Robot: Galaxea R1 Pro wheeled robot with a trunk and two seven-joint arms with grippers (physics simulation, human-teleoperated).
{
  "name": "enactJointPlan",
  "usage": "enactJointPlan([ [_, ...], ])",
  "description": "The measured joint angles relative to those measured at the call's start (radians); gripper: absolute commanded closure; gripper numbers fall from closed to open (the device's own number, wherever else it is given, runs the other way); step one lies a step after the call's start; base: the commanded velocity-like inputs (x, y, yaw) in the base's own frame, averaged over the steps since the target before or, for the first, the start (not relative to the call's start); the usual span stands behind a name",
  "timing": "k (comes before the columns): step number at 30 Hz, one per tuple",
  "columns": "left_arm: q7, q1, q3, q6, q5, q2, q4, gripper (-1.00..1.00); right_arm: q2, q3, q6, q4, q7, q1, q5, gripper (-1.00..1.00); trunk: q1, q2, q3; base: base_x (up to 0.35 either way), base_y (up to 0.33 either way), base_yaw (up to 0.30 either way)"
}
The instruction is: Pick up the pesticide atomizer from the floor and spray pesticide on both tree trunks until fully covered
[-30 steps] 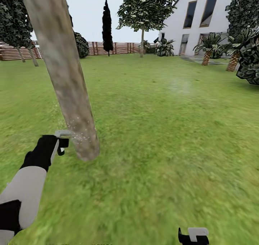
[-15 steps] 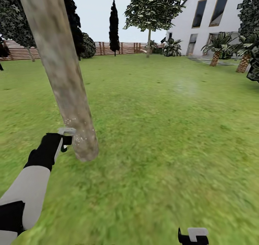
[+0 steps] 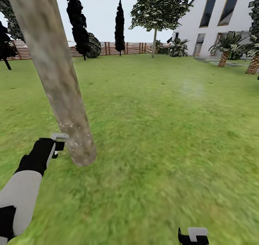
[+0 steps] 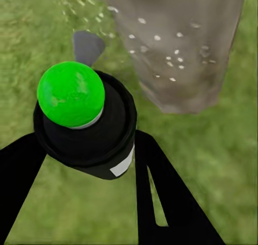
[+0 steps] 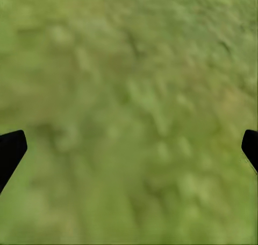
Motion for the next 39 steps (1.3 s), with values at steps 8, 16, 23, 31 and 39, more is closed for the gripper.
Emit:
enactJointPlan([
  [8, 0.001, -0.001, -0.007, -0.001, 0.004, -0.056, 0.019, 1.0, 0.001, 0.0, 0.0, 0.0, 0.0, 0.0, 0.0, -1.0, 0.0, 0.0, 0.0, 0.276, -0.154, 0.232],
  [16, 0.0, 0.049, -0.006, -0.002, 0.011, -0.052, 0.018, 1.0, 0.001, 0.0, 0.0, 0.0, 0.0, 0.0, 0.0, -1.0, 0.0, 0.0, 0.0, -0.016, -0.261, 0.036],
  [23, 0.001, 0.049, 0.001, -0.002, -0.002, -0.068, 0.015, 1.0, 0.001, 0.001, 0.0, 0.0, 0.0, 0.0, 0.0, -1.0, 0.0, 0.0, 0.0, 0.15, -0.237, 0.242],
  [31, 0.001, 0.05, -0.006, -0.004, 0.012, -0.021, 0.016, 1.0, 0.001, 0.0, 0.0, 0.0, 0.0, 0.0, 0.0, -1.0, 0.0, 0.0, 0.0, 0.227, -0.188, 0.022],
  [39, 0.001, 0.04, -0.008, -0.004, 0.005, -0.079, 0.007, 1.0, 0.001, 0.001, 0.0, 0.001, 0.0, 0.0, 0.0, -1.0, 0.0, 0.0, 0.0, 0.046, -0.263, 0.26],
])
